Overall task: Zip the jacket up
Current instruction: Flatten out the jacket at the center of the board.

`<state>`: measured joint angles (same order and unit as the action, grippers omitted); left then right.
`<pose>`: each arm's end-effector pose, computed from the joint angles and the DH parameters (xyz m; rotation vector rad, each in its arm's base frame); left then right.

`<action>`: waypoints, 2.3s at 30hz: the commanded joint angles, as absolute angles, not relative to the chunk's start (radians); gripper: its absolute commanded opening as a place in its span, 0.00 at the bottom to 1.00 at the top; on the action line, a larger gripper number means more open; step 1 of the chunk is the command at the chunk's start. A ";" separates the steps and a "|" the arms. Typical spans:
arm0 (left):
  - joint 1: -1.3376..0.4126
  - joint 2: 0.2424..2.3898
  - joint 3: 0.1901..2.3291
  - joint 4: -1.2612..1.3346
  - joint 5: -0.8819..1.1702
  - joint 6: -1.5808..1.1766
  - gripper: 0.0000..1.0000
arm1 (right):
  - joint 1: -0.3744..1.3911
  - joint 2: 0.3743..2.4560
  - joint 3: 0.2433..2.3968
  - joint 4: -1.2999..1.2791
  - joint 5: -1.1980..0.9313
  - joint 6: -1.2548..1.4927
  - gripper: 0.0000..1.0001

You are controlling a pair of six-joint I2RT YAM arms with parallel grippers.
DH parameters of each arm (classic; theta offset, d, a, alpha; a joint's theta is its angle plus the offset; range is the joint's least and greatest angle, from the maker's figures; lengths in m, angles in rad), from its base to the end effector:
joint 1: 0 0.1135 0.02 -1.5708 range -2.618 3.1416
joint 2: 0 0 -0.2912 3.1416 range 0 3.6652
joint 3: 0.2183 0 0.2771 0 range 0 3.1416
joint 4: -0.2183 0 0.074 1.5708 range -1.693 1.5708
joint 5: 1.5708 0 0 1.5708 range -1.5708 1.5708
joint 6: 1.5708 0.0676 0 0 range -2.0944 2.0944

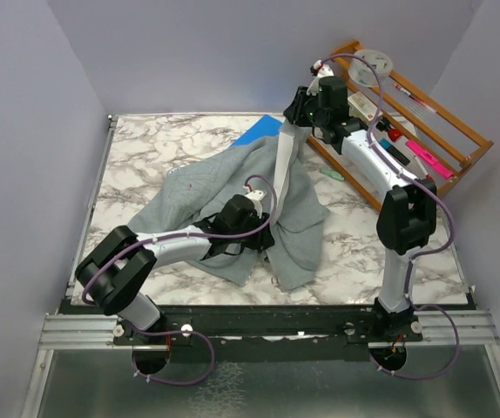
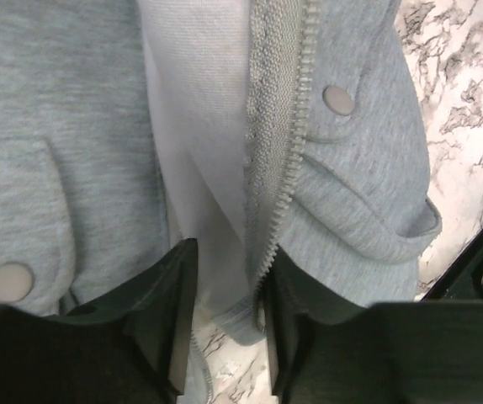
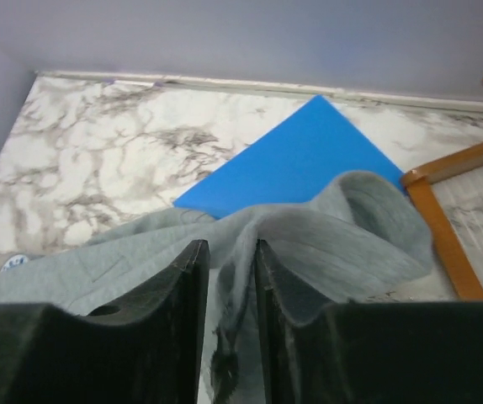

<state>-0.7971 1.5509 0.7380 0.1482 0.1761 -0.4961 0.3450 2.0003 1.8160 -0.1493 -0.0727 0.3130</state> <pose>0.2392 -0.2618 0.1627 0.4574 2.3348 -0.8647 0.5177 0.1912 0.3414 -0.0811 1.9352 0.5119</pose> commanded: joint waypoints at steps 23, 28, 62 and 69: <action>-0.673 1.222 0.602 0.057 0.115 -0.511 0.69 | 0.311 1.461 1.224 -0.152 -0.293 0.397 0.55; -0.648 1.160 0.577 0.042 0.113 -0.522 0.72 | 0.311 1.439 1.164 -0.197 -0.056 0.353 0.31; -0.566 1.140 0.650 -0.123 -0.168 -0.486 0.83 | 0.453 1.464 1.064 -0.250 -0.212 0.265 0.53; -0.566 1.269 0.703 -0.077 -0.151 -0.447 0.99 | 0.453 1.366 0.898 -0.245 -0.220 0.300 0.85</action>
